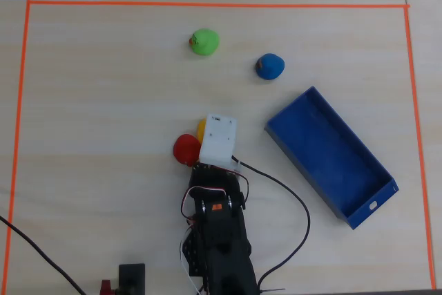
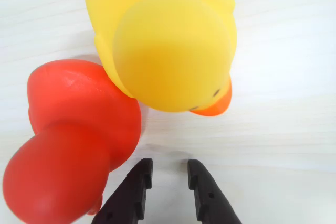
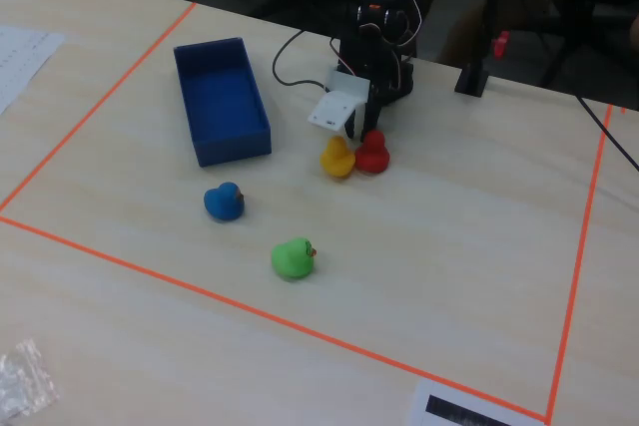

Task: Grasp blue duck and put it into box.

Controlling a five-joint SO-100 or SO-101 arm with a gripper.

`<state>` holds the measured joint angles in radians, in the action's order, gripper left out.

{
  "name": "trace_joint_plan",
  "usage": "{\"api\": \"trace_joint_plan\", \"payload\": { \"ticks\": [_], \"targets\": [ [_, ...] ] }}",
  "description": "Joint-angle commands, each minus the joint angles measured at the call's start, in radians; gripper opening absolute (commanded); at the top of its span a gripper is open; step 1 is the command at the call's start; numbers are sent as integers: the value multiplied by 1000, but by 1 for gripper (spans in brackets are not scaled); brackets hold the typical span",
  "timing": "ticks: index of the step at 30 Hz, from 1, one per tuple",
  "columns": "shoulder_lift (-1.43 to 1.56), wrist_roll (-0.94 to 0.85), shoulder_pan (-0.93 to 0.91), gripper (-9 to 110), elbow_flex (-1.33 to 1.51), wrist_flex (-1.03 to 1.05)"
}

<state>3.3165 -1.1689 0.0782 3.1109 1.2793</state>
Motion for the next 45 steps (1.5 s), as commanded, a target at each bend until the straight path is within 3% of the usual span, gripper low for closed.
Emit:
{"api": "trace_joint_plan", "payload": {
  "ticks": [1, 21, 24, 27, 45],
  "targets": [
    [-6, -6, -8, 7, 0, 23],
    [-6, -6, 9, 10, 0, 23],
    [-6, -2, 26, 0, 0, 21],
    [-8, -51, 5, 0, -21, 34],
    [-336, -129, -49, 0, -761, 273]
  ]
}}
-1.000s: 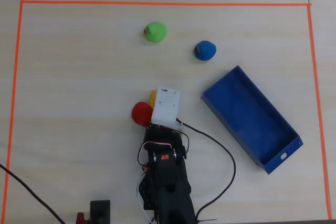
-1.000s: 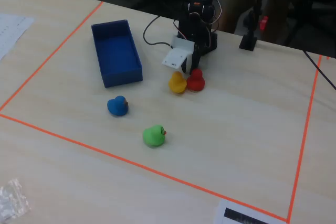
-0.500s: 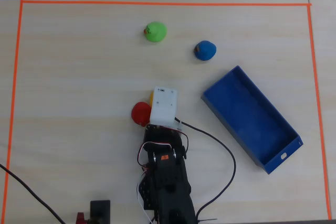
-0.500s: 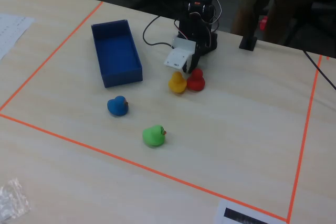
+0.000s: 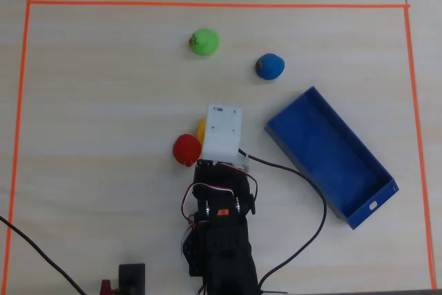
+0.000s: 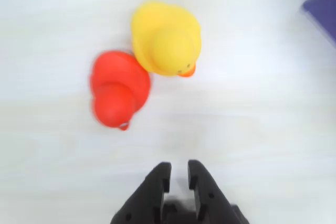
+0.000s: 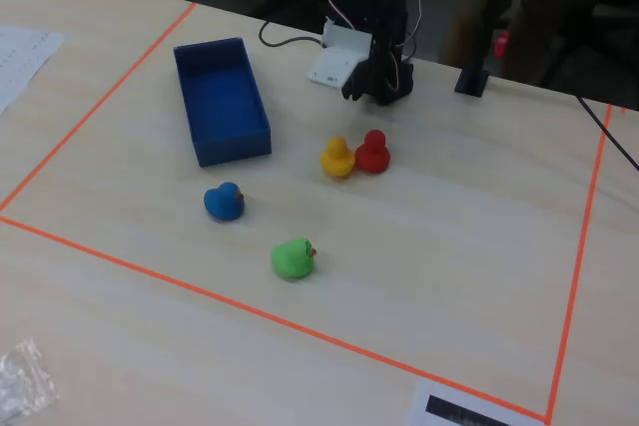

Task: Grasp blue duck and put it into box.

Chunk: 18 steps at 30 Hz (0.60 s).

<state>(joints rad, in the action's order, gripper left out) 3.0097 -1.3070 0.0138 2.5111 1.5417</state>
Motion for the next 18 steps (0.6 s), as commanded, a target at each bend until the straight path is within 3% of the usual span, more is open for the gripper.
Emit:
{"api": "trace_joint_plan", "payload": {
  "ticks": [1, 9, 18],
  "targets": [
    [-43, 11, 18, 0, -187, 8],
    [-124, 14, -3, 0, -147, -288],
    [-394, -2, -12, 0, -336, -531]
  ]
}}
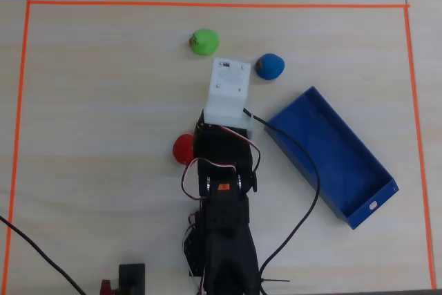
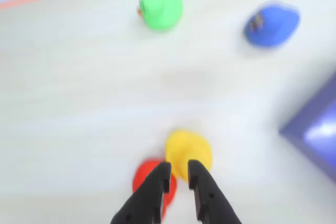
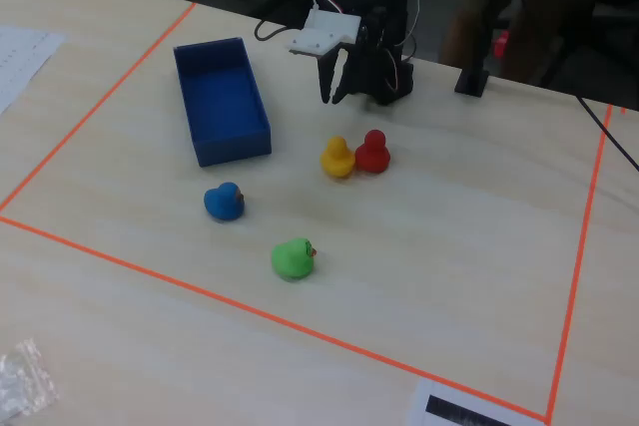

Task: Grasp blue duck and put it into box.

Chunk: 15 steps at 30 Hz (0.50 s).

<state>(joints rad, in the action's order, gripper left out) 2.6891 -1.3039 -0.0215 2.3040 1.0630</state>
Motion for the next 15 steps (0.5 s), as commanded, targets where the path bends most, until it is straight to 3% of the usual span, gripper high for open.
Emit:
{"api": "trace_joint_plan", "payload": {
  "ticks": [1, 7, 15],
  "targets": [
    [-106, 0, 32, 0, -172, -51],
    [-287, 5, 15, 0, -367, -41],
    [-433, -21, -169, 0, -416, -253]
  ]
}}
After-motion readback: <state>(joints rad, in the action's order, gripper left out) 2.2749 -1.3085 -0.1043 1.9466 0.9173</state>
